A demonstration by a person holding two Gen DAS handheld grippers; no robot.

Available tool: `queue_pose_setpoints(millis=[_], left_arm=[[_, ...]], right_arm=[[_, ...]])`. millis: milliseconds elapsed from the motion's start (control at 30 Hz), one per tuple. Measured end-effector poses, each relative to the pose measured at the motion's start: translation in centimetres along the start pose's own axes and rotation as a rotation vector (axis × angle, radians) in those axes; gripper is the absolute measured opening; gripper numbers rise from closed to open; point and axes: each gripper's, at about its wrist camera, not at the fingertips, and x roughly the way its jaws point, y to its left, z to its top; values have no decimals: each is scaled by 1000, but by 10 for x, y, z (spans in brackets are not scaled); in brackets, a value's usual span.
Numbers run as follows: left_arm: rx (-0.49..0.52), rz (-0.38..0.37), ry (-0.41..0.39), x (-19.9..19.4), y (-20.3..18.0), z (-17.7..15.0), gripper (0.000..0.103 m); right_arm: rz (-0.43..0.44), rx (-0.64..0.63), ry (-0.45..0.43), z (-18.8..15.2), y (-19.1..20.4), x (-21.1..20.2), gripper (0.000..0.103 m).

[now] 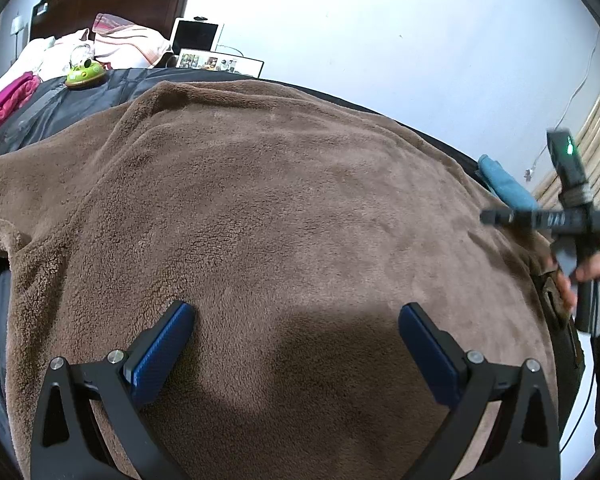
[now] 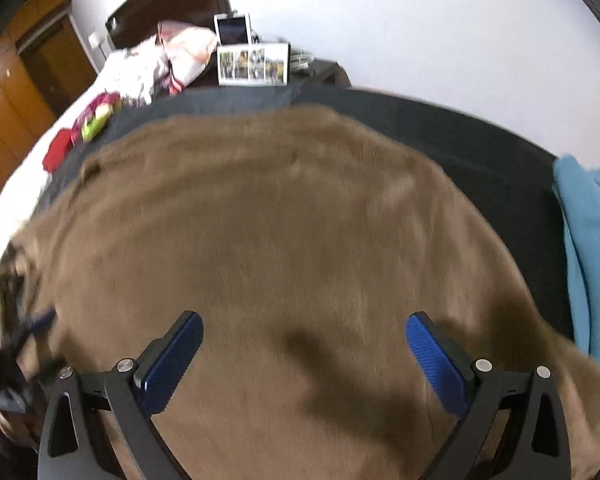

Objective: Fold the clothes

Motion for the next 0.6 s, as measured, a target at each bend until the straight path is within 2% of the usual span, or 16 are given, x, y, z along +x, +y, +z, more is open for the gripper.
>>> queue_pose_setpoints(millis=[133, 200, 400, 500, 600], left_arm=[[5, 5, -1, 0, -1, -1, 103], [3, 2, -3, 0, 0, -1, 103], [2, 2, -6, 0, 0, -1, 103], [9, 12, -4, 0, -1, -1, 103], [14, 18, -2, 1, -2, -1, 103]], right_arm=[[-43, 79, 60, -17, -26, 24, 103], [-97, 47, 21, -18, -30, 29, 103], [-118, 65, -61, -7, -47, 31, 103], [-110, 50, -60, -8, -48, 28, 103], [-67, -10, -100, -29, -40, 3, 103]])
